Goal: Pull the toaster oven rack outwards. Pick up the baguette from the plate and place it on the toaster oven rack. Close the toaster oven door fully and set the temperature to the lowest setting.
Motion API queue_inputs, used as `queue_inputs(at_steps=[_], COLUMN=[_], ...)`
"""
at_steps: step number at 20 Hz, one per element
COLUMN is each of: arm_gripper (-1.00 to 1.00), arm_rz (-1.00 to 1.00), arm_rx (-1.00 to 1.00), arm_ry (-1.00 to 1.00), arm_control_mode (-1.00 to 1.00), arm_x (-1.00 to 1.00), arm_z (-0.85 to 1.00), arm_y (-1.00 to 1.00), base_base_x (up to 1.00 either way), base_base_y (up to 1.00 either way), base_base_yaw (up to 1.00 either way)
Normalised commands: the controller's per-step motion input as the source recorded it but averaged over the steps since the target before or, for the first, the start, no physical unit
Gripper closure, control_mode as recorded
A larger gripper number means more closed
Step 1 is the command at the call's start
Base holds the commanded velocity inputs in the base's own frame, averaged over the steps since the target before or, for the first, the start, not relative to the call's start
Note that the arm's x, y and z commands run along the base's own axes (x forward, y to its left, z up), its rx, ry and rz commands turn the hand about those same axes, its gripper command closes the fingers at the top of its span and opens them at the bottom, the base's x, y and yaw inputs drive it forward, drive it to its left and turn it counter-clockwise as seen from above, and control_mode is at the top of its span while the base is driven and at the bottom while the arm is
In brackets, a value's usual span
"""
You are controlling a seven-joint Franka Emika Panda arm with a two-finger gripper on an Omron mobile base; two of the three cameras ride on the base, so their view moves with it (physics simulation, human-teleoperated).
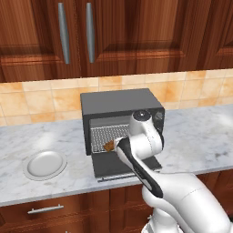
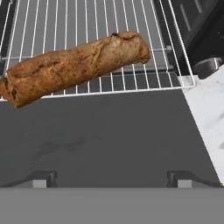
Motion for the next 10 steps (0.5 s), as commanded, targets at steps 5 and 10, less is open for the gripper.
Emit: queue_inputs(at_steps=[5, 10], arm_gripper=[-1.00, -1.00], arm_rz=[0.12, 0.06], arm_rx=[-0.01, 0.00], arm_ry=[0.00, 0.00], arm_control_mode=[-1.00, -1.00], arm_x=[0.25, 0.24], arm_z=[-0.26, -0.22], arm_y=[0.00, 0.00], base_base_x=[0.00, 0.00], base_base_y=[0.00, 0.00], base_base_yaw=[0.00, 0.00])
